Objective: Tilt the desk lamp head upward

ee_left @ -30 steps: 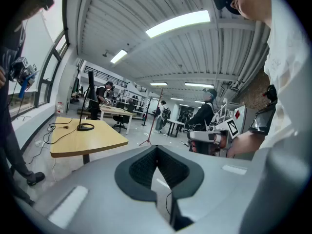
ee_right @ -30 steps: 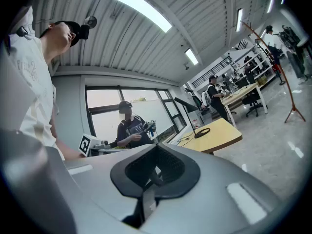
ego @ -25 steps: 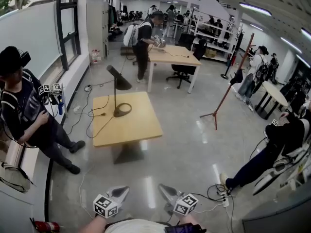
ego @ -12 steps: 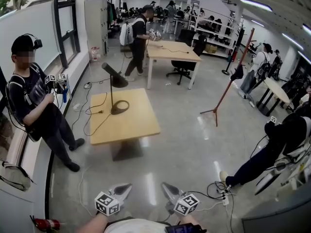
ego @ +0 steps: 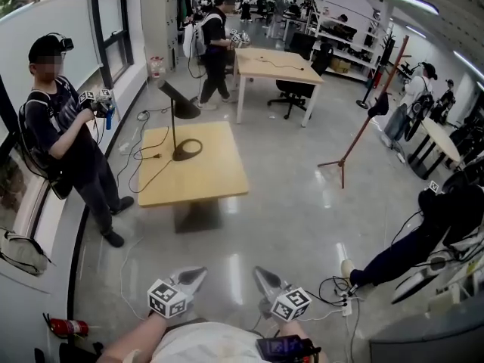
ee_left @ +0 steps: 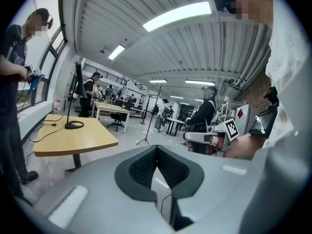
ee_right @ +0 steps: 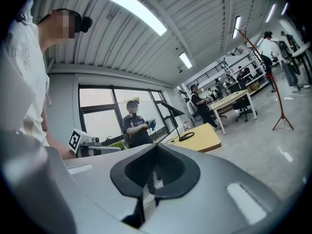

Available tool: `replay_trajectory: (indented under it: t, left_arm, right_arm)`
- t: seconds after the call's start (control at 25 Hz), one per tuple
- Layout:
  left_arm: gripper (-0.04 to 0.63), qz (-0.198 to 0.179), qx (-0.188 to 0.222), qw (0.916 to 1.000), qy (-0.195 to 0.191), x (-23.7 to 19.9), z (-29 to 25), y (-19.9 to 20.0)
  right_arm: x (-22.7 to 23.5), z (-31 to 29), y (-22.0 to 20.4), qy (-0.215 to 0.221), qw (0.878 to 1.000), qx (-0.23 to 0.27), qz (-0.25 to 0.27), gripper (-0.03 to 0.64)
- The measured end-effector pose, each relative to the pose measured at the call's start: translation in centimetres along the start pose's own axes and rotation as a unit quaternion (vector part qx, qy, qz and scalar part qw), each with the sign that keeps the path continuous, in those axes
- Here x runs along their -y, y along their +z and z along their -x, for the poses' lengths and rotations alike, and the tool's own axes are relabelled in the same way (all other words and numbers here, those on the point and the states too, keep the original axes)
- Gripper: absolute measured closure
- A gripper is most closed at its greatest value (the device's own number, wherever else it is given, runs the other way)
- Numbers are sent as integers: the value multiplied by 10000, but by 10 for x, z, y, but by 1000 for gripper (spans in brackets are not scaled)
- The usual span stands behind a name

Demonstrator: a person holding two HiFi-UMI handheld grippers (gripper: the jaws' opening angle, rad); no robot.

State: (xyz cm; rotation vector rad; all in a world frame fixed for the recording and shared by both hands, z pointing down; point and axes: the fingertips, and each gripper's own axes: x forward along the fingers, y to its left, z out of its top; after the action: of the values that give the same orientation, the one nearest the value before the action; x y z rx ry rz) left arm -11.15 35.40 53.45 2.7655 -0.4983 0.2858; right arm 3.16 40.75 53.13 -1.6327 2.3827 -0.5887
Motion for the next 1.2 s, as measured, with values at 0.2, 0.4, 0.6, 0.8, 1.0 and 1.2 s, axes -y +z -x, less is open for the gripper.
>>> replay_trajectory:
  t: [0.2,0.4,0.6,0.8,1.0,1.2]
  left_arm:
    - [595,-89,-100,9999,93,13,-24,4]
    - [595,-109,-103,9996,244,20,-42,8]
    - [595,-244,-161,9991,314,21,-50,15]
    - [595,-331,-130,9983,468,0,-54,20]
    - [595,-296,-121,9984,464,-21,-71,23]
    - [595,-290,-90,9988,379,-47,-93,34]
  right_arm:
    - [20,9,13,124,9999,20,-89,604]
    - [39,9,22,260,9995,-11,-167,604]
    - [46,7,25,348,9992,-11,-189,604]
    - [52,-14,22,445,9988,-146,-152,604]
    - [68,-32,25,403,9987,-276,-111,604]
    - [82,-54,41,330,9990,-285,41,604]
